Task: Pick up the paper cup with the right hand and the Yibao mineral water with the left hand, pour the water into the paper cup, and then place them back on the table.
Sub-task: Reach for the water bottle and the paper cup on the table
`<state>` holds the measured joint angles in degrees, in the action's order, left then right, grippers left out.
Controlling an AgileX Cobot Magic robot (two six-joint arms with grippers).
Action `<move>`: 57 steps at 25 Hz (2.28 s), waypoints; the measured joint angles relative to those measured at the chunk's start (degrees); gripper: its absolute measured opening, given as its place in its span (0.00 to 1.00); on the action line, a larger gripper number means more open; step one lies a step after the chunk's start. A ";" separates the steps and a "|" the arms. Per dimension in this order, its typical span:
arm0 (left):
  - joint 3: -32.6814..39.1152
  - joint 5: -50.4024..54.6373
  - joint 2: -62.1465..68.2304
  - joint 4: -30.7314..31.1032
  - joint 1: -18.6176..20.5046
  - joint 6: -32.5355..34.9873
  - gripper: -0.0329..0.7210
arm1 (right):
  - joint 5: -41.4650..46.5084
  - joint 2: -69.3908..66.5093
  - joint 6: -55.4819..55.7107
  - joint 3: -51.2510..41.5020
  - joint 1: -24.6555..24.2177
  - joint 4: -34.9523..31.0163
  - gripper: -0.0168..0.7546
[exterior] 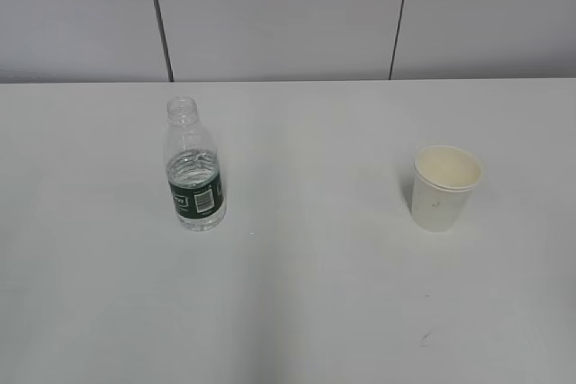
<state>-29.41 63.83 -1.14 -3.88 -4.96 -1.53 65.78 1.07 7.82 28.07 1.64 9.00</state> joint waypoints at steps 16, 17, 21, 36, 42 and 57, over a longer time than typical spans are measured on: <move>0.00 0.00 0.00 0.00 0.00 0.00 0.50 | 0.00 0.00 0.00 0.00 0.00 0.00 0.67; 0.00 0.00 0.00 0.00 0.00 0.00 0.50 | 0.00 0.00 0.00 0.00 0.00 0.00 0.67; 0.00 -0.05 0.00 0.10 0.00 0.00 0.50 | 0.00 0.00 0.00 0.00 0.00 0.00 0.67; -1.44 -26.29 12.71 4.43 0.00 0.00 0.50 | -20.50 -13.31 0.19 1.37 0.00 0.00 0.67; -1.44 -40.36 26.16 4.61 0.00 0.00 0.50 | -35.36 -23.70 0.24 1.37 0.00 0.00 0.67; 11.79 -77.05 47.21 4.61 0.00 -1.52 0.50 | -70.71 -41.53 0.37 -11.08 0.00 -1.11 0.67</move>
<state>-17.61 -13.22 46.07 0.73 -4.96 -3.04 -4.93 -40.46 8.19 16.99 1.64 7.89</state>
